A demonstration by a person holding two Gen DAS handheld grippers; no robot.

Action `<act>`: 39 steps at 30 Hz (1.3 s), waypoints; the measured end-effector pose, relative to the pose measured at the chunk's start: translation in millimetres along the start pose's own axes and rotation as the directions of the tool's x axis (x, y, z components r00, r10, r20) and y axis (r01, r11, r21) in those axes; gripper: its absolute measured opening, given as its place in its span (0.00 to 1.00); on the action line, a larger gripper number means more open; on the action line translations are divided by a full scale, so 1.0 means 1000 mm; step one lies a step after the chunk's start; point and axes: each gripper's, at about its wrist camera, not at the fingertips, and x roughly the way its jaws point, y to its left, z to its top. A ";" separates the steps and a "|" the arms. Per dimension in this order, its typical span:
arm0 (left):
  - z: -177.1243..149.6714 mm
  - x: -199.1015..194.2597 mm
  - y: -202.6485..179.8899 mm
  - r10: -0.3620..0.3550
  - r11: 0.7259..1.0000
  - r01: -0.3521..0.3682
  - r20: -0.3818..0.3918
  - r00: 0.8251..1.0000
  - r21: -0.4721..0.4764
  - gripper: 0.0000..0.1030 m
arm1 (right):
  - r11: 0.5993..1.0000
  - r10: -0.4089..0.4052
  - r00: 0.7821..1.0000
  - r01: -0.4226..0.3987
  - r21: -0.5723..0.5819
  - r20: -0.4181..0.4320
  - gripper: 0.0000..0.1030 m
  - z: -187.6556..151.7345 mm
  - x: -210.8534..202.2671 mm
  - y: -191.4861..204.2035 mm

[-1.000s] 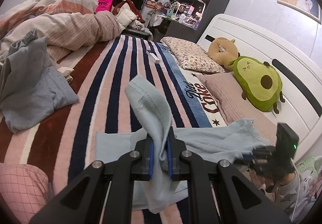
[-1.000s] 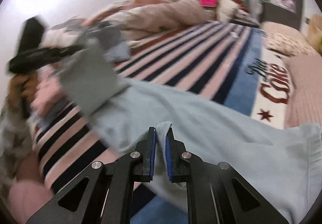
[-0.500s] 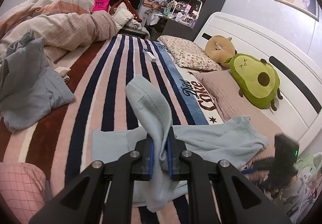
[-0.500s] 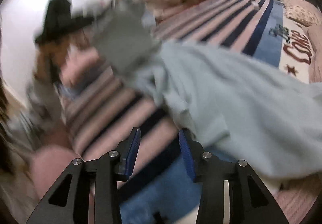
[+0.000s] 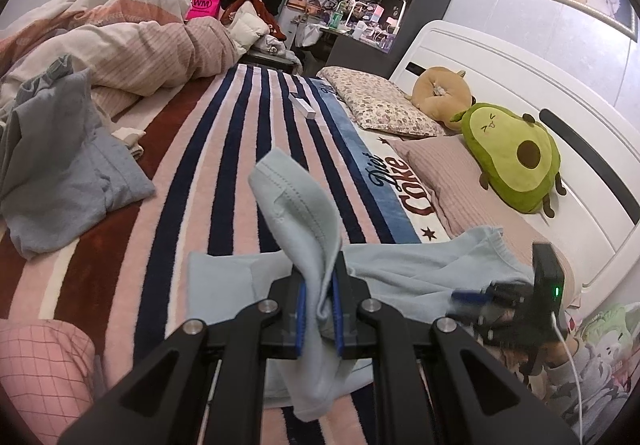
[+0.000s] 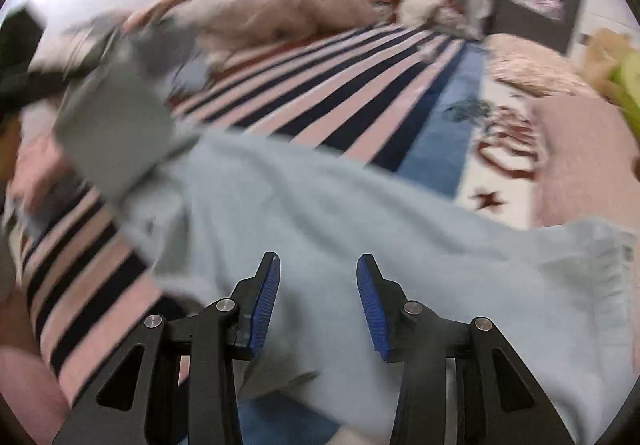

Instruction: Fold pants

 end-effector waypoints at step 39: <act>0.013 0.076 -0.098 -0.140 0.976 0.158 -0.125 0.982 0.149 0.08 | 0.970 -0.235 0.972 0.234 0.060 0.009 0.46 0.027 -0.008 -0.020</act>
